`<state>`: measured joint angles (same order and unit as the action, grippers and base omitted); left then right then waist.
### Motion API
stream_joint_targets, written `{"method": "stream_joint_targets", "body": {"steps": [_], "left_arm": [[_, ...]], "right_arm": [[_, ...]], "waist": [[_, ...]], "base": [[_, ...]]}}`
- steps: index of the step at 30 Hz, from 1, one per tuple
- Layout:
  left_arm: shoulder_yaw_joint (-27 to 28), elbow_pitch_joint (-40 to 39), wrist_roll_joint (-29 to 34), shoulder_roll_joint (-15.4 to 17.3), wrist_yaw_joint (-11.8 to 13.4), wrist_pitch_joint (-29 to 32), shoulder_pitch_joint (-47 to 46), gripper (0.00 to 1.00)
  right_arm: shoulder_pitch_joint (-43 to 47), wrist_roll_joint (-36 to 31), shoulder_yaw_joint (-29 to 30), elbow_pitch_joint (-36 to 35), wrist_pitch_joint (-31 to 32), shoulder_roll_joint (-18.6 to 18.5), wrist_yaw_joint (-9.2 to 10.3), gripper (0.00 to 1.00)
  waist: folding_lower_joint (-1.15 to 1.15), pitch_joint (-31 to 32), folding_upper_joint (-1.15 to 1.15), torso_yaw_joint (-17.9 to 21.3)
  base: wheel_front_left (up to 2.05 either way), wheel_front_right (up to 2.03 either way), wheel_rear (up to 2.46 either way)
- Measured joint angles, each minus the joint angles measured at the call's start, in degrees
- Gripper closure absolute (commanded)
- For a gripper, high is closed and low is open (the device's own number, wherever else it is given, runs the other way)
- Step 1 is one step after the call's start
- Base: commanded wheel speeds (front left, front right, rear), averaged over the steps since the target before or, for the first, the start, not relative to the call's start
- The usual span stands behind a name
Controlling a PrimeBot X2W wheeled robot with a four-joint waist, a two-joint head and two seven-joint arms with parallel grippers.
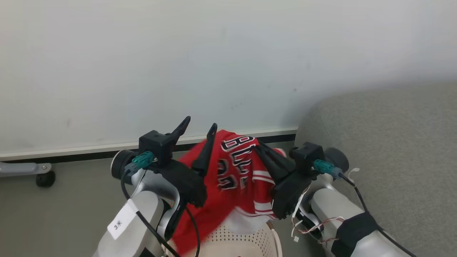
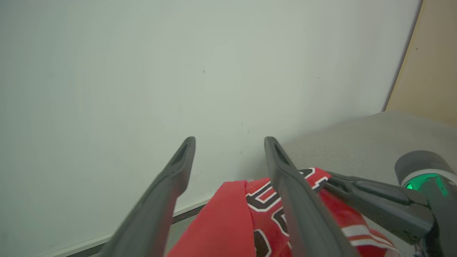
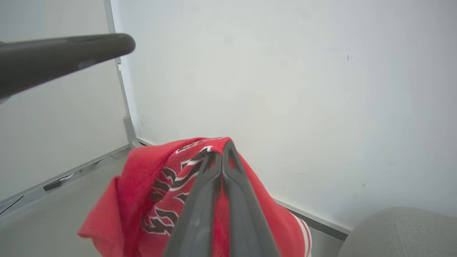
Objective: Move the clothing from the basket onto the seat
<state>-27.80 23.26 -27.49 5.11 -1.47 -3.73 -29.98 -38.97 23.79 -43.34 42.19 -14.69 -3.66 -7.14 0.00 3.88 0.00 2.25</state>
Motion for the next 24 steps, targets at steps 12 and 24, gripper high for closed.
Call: {"method": "stream_joint_targets", "body": {"steps": [12, 24], "left_arm": [[0.5, -0.4, -0.3, 1.1, 1.0, -2.5, 5.3, 0.00], [-0.9, -1.9, 0.0, 1.2, 1.3, -5.3, 9.6, 0.00]], "right_arm": [[-1.5, -0.2, 3.4, -2.3, 0.0, -4.1, 0.49, 1.00], [-0.9, -1.9, 5.4, -7.0, 0.0, -8.4, 2.42, 1.00]], "waist": [[0.00, 0.0, 0.00, 4.3], [0.00, -0.2, 0.00, 10.7]], "base": [[0.00, 0.00, 0.00], [0.00, 0.00, 0.00]]}}
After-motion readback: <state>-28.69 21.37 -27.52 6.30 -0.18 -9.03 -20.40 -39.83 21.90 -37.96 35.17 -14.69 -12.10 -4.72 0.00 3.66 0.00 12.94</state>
